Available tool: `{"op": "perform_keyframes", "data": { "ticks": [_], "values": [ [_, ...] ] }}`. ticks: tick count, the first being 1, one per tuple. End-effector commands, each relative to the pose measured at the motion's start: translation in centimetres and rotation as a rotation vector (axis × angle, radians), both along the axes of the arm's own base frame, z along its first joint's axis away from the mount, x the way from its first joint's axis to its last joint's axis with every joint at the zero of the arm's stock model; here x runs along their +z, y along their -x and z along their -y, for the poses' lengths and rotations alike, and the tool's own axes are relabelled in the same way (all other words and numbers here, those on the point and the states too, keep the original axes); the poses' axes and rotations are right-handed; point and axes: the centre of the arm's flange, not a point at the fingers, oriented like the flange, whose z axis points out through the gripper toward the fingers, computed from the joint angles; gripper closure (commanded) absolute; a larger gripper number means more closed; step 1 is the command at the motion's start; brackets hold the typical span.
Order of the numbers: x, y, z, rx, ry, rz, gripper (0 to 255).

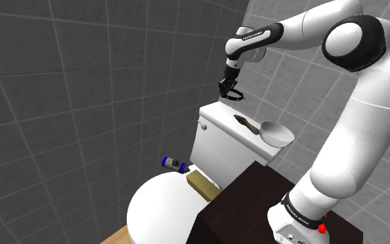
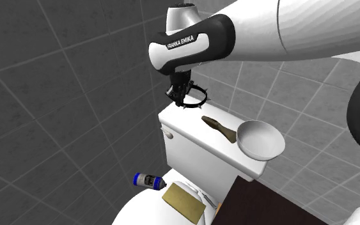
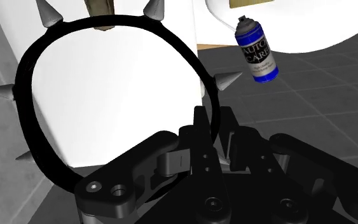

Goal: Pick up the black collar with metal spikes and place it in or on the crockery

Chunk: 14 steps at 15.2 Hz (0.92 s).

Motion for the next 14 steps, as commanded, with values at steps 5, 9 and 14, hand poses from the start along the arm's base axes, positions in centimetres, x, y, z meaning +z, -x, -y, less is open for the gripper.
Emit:
{"op": "perform_keyframes", "data": {
  "ticks": [5, 9, 14],
  "values": [
    [0.2, 7.8, 0.9, 0.001, 0.000, 0.000, 255],
    [0.2, 13.0, 1.6, 0.001, 0.000, 0.000, 255],
    [0.3, 19.6, 2.4, 0.001, 0.000, 0.000, 255]
  ]
}}
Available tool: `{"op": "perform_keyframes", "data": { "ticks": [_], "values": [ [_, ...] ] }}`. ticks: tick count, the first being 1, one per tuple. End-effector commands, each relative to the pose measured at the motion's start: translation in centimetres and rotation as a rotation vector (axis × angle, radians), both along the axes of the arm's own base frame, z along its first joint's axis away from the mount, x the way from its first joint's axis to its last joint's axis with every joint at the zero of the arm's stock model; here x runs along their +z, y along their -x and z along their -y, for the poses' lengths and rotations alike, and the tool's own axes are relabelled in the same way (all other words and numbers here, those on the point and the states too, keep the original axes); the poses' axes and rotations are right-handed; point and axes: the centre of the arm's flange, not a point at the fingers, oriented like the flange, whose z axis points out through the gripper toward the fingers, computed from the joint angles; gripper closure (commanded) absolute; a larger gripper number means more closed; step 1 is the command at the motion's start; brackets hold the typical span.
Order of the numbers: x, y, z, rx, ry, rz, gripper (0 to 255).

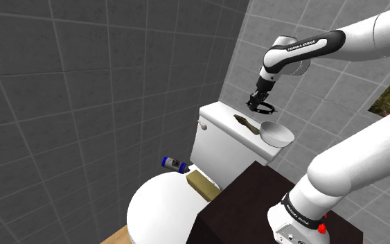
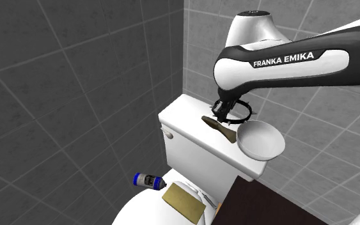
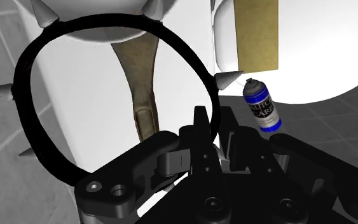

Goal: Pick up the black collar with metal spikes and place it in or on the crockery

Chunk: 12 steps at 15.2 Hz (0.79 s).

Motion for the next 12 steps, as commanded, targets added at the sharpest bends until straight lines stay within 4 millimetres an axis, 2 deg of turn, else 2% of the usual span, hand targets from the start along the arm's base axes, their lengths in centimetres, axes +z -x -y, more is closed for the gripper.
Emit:
{"op": "perform_keyframes", "data": {
  "ticks": [1, 9, 12],
  "values": [
    [0.0, 2.9, 0.3, 0.001, 0.000, 0.000, 255],
    [0.1, 13.5, 1.6, 0.001, 0.000, 0.000, 255],
    [-1.5, 13.5, 1.6, 0.001, 0.000, 0.000, 255]
  ]
}}
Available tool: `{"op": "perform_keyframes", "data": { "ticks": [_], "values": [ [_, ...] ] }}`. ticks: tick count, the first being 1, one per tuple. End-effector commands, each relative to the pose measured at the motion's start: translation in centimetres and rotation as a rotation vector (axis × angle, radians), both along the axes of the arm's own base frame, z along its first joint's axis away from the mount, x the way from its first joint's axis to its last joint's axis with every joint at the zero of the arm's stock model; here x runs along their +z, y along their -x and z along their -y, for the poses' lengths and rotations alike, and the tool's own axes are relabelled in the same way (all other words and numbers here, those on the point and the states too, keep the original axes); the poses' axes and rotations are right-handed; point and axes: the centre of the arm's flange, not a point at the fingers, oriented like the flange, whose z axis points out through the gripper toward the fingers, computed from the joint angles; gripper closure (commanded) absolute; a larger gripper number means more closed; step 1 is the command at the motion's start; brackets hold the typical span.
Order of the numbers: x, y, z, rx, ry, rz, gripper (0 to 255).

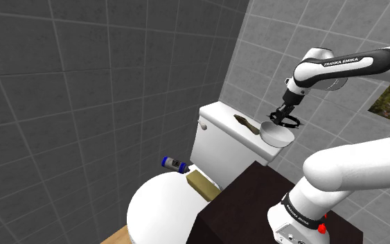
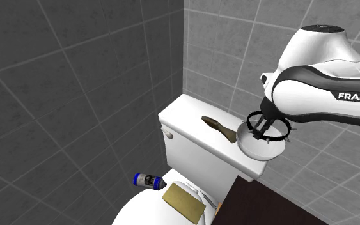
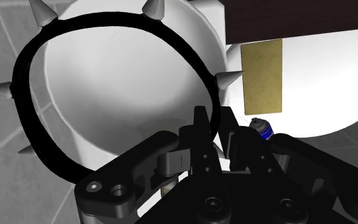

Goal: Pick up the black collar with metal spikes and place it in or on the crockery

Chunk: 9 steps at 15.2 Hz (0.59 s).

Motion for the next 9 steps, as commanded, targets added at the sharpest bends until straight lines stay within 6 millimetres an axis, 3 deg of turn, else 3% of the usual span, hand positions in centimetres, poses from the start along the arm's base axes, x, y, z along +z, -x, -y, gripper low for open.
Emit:
{"op": "perform_keyframes", "data": {
  "ticks": [1, 9],
  "values": [
    [-1.1, 0.2, 0.0, 0.001, 0.000, 0.000, 255],
    [-5.3, 0.2, 0.0, 0.001, 0.000, 0.000, 255]
  ]
}}
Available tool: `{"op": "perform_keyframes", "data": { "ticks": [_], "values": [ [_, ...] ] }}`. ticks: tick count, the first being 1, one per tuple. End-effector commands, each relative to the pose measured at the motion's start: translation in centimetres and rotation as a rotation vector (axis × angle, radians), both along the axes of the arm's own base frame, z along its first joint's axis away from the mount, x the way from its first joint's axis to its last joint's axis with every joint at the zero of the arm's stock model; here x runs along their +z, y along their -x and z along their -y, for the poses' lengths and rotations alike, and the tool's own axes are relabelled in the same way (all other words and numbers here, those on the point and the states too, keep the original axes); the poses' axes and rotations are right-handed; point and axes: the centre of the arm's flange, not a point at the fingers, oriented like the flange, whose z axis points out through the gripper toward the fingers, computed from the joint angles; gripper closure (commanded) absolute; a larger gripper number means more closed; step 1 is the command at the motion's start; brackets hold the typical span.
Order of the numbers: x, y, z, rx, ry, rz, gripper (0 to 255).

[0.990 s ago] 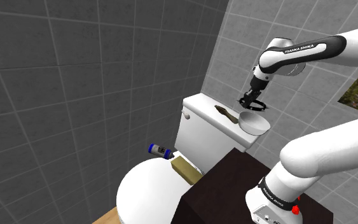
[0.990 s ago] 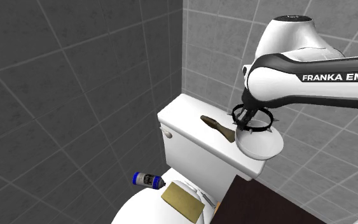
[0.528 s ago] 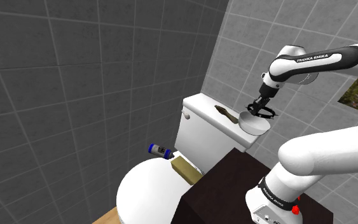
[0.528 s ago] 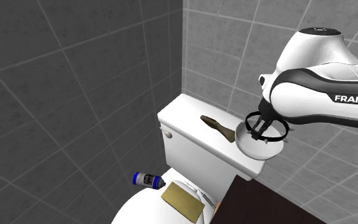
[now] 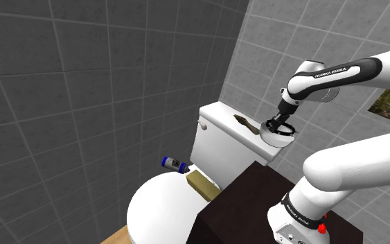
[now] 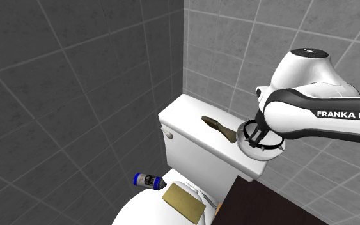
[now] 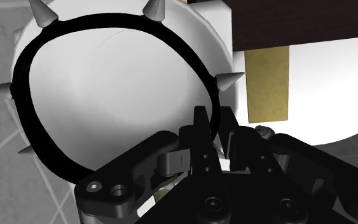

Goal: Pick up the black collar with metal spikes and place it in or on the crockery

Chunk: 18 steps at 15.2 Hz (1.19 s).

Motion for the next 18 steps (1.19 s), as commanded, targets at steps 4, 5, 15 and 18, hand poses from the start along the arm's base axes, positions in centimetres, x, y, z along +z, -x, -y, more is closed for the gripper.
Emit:
{"op": "perform_keyframes", "data": {
  "ticks": [4, 5, 15, 18],
  "values": [
    [-1.7, 0.1, 0.1, 0.000, 0.000, 0.001, 255],
    [-1.7, 0.1, 0.1, 0.000, 0.000, 0.001, 255],
    [-1.8, 0.1, 0.1, 0.000, 0.000, 0.001, 0],
    [0.9, 0.1, 0.1, 0.000, 0.000, 0.001, 0]
  ]
}}
